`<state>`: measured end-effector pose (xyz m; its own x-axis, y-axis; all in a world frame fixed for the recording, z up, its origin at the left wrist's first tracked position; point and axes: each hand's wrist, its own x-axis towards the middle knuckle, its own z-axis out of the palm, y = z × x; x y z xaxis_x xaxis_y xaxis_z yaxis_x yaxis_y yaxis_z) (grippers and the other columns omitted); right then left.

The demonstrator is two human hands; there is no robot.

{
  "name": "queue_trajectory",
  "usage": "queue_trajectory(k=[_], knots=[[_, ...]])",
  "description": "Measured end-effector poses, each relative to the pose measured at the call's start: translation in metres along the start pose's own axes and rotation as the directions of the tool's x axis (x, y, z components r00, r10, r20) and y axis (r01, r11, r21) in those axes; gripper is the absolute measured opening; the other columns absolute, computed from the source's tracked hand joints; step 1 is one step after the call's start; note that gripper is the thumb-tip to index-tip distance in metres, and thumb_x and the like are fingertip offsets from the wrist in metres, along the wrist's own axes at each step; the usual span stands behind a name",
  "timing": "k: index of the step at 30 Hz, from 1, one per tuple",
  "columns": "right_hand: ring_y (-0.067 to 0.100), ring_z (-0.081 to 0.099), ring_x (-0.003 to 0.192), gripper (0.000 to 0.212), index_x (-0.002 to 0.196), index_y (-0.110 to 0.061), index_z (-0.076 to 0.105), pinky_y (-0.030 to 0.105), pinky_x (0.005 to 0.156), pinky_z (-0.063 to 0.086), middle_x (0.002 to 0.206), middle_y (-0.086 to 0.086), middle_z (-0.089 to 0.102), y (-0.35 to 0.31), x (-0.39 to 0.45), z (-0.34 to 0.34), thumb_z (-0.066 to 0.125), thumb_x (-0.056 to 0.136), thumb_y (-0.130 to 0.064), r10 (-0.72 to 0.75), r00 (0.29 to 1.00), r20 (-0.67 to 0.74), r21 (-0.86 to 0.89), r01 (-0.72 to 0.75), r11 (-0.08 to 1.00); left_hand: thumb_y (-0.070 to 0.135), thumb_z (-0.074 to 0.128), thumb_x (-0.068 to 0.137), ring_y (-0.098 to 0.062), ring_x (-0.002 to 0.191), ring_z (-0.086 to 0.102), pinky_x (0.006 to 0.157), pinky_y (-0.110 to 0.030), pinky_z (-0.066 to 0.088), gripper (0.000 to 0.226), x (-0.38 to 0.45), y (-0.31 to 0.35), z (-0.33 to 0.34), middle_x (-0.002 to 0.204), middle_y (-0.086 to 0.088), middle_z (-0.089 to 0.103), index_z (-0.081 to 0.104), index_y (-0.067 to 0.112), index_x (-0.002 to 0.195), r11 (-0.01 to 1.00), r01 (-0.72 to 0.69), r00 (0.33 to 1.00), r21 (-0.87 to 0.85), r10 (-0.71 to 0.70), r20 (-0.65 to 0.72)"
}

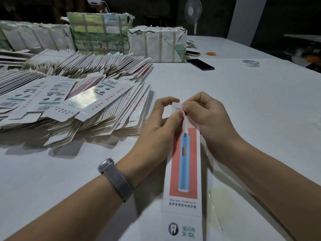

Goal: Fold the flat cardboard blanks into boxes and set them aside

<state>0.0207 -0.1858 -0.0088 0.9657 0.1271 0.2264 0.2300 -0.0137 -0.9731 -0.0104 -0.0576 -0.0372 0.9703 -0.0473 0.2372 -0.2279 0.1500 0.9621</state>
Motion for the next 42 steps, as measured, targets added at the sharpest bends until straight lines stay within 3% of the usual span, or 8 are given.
queue_trajectory(k=[4,10,14,20,27,32,36,42], knots=[[0.023,0.058,0.066,0.014,0.081,-0.017,0.059,0.043,0.067,0.054,0.074,0.009,0.058,0.0,-0.001,0.0,0.068,0.087,-0.026,0.008,1.0,0.029,-0.014,-0.007,1.0,0.041,0.06,0.09,-0.031,0.072,0.065,0.077,-0.059,0.055,0.017,0.0,0.001,0.001,0.081,-0.016,0.069,0.057,0.048,0.104,1.0,0.022,1.0,-0.011,-0.022,-0.001],[0.02,0.057,0.064,0.012,0.081,-0.021,0.058,0.038,0.066,0.051,0.069,0.001,0.058,-0.002,-0.004,0.001,0.059,0.092,-0.02,-0.023,0.998,0.066,-0.047,0.026,0.999,0.047,0.061,0.09,-0.022,0.068,0.07,0.07,-0.038,0.057,0.019,0.001,-0.001,-0.001,0.076,-0.008,0.072,0.055,0.05,0.108,1.0,0.01,0.999,0.009,-0.011,0.053],[0.014,0.058,0.062,0.007,0.07,-0.026,0.061,0.034,0.062,0.052,0.066,-0.005,0.059,-0.004,-0.001,0.0,0.06,0.076,-0.028,-0.04,0.998,0.05,-0.071,0.043,0.997,0.053,0.062,0.086,-0.021,0.069,0.07,0.069,-0.037,0.057,0.025,0.003,-0.005,-0.004,0.077,-0.007,0.072,0.054,0.053,0.11,0.999,-0.022,0.997,0.031,0.02,0.073],[0.009,0.061,0.059,0.022,0.071,-0.027,0.06,0.029,0.06,0.052,0.069,-0.005,0.06,0.0,0.003,-0.003,0.058,0.093,-0.024,-0.026,0.999,0.03,-0.12,0.029,0.992,0.052,0.06,0.085,-0.021,0.068,0.071,0.068,-0.037,0.057,0.026,0.004,-0.006,-0.005,0.076,-0.005,0.073,0.053,0.056,0.11,0.998,-0.04,0.996,0.047,0.037,0.078],[0.011,0.062,0.057,0.014,0.071,-0.03,0.058,0.029,0.059,0.053,0.068,-0.005,0.061,0.0,0.005,-0.004,0.056,0.084,-0.035,-0.024,0.999,0.034,-0.125,0.029,0.992,0.038,0.053,0.093,-0.017,0.065,0.071,0.063,-0.029,0.057,0.027,0.002,-0.001,-0.004,0.076,-0.004,0.074,0.05,0.053,0.116,0.999,-0.02,0.994,0.042,0.016,0.105],[0.009,0.061,0.056,0.024,0.073,-0.027,0.058,0.026,0.057,0.052,0.064,-0.008,0.061,-0.001,0.006,-0.005,0.056,0.097,-0.024,-0.027,0.999,0.021,-0.135,0.03,0.99,0.041,0.052,0.093,-0.018,0.069,0.073,0.066,-0.03,0.058,0.028,0.001,0.002,-0.005,0.08,-0.004,0.076,0.045,0.052,0.119,0.997,-0.013,0.992,0.07,0.004,0.123],[0.011,0.063,0.057,0.023,0.075,-0.021,0.057,0.029,0.061,0.055,0.064,-0.006,0.061,-0.001,0.006,-0.006,0.055,0.098,-0.024,-0.028,1.0,0.009,-0.156,0.029,0.987,0.038,0.052,0.094,-0.014,0.066,0.072,0.063,-0.025,0.057,0.03,0.0,0.004,-0.003,0.078,-0.002,0.075,0.044,0.046,0.121,0.998,-0.027,0.992,0.056,0.02,0.123],[0.013,0.054,0.053,0.022,0.078,-0.003,0.047,0.03,0.056,0.046,0.062,0.001,0.053,-0.001,0.007,-0.007,0.054,0.092,-0.017,-0.028,1.0,-0.006,-0.118,0.027,0.993,0.027,0.049,0.106,-0.012,0.064,0.072,0.061,-0.022,0.056,0.025,-0.002,0.004,-0.004,0.077,0.002,0.075,0.042,0.044,0.124,0.996,-0.041,0.989,0.077,0.029,0.148]])
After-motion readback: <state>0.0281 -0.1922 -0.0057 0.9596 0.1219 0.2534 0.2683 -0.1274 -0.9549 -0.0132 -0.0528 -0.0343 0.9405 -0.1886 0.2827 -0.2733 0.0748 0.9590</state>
